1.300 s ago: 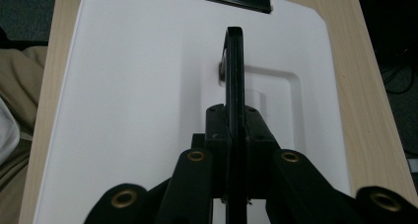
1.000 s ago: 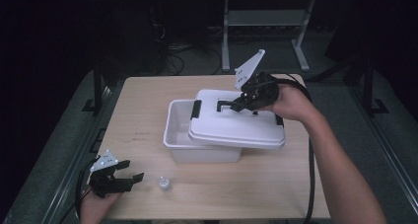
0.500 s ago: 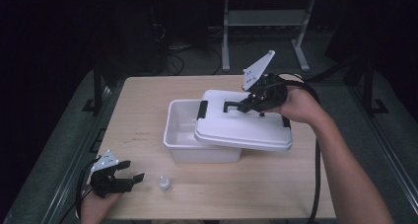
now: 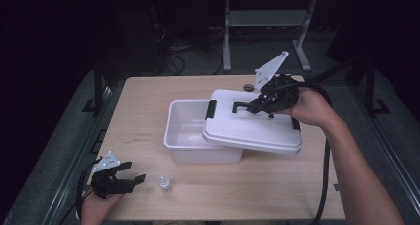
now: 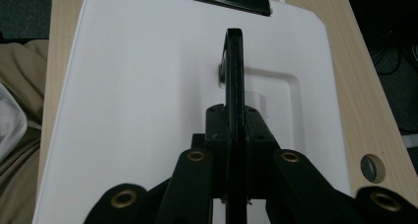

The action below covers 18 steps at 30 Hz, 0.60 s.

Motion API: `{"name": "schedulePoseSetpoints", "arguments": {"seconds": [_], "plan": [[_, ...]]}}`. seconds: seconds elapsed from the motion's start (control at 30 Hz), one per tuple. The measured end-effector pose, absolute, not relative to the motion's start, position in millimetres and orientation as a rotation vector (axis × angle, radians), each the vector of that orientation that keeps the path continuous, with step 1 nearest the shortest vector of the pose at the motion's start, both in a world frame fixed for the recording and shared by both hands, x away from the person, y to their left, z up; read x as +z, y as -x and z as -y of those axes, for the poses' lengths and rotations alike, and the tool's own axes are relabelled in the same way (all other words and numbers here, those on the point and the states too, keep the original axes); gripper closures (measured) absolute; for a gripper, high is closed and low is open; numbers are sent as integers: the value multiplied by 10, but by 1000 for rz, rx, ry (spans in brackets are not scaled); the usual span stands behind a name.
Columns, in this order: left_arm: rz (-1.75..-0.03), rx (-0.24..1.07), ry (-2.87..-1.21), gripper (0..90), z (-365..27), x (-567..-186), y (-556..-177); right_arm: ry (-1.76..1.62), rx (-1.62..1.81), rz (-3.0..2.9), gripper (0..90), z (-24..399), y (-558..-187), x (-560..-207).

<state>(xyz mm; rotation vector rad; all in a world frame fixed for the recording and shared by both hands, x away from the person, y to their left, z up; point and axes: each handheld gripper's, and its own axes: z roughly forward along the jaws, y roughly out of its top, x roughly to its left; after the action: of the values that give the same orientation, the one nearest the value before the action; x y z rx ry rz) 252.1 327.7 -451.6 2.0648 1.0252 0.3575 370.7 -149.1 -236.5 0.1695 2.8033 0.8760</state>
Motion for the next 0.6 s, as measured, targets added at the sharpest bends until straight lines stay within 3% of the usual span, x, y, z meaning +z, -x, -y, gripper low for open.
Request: {"name": "schedulePoseSetpoints", "arguments": {"seconds": [0.6], "plan": [[-1018,361,-2080,224,-3245,-4525,-2534,-184,874,-2796,836,1710,-3630,-2337]]}}
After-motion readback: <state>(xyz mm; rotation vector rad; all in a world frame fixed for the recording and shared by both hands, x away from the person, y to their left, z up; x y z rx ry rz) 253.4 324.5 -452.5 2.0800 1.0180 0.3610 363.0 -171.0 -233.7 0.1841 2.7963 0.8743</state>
